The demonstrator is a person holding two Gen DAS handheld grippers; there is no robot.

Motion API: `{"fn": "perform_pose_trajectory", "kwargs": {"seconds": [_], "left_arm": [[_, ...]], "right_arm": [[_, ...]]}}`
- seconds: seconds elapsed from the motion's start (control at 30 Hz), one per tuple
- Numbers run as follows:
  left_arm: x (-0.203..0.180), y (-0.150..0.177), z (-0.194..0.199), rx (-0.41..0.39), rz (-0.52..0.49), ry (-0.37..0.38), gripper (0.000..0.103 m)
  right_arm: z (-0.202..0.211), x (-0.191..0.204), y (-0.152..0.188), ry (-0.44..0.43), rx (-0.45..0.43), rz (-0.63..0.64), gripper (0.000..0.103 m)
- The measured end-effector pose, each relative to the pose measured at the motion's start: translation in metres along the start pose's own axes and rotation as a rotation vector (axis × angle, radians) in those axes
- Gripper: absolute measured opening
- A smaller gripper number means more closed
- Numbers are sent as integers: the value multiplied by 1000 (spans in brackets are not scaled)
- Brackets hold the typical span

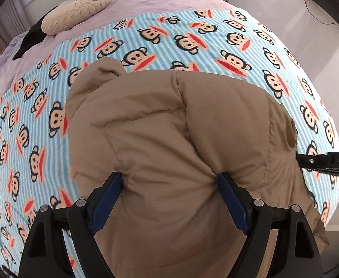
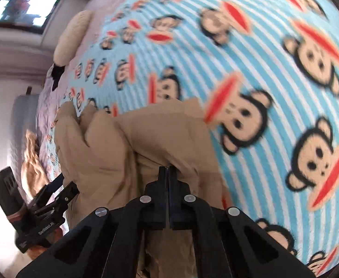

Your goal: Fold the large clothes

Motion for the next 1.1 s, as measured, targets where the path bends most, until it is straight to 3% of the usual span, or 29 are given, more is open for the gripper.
{"fn": "perform_pose_trajectory", "kwargs": {"seconds": [0.17, 0.23, 0.27, 0.3, 0.37, 0.43, 0.53, 0.63, 0.77, 0.93, 0.97, 1.03, 1.1], "left_arm": [[5, 3, -4, 7, 13, -1, 85], [5, 3, -4, 7, 13, -3, 85], [5, 4, -4, 6, 12, -4, 85], [5, 4, -3, 5, 11, -5, 85], [7, 5, 0, 2, 11, -7, 85], [10, 6, 6, 0, 13, -13, 85], [16, 14, 19, 0, 18, -2, 85], [25, 26, 35, 3, 17, -1, 85], [40, 43, 54, 3, 23, 9, 85], [56, 64, 67, 22, 28, 13, 85], [58, 67, 69, 24, 30, 17, 85], [64, 75, 74, 16, 38, 30, 101], [68, 80, 79, 1, 44, 35, 103]], "right_arm": [[26, 11, 15, -81, -16, 5, 5], [39, 23, 29, -132, -11, 35, 25], [44, 28, 35, -143, -10, 51, 53], [49, 35, 45, -154, -9, 77, 61], [51, 47, 65, -142, 9, 153, 55], [45, 51, 90, -52, 26, 237, 37], [19, 41, 114, 103, 63, 303, 28], [-4, 30, 125, 180, 67, 291, 25], [-3, 30, 122, 185, 42, 207, 25], [23, 41, 120, 185, -52, 167, 31], [29, 43, 119, 186, -75, 139, 34], [36, 43, 119, 187, -106, 93, 53], [42, 49, 123, 185, -128, 59, 57]]}}
Point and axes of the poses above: each gripper's, at about its wrist camera, not at the fingertips, and z roughly against the way its jaws point, x to its left, y to its underside, the point moved 9 cm from there along -z, roughly the way its jaws point, and after that the axes turned 13 degrees about y, right-handed, at the moved point
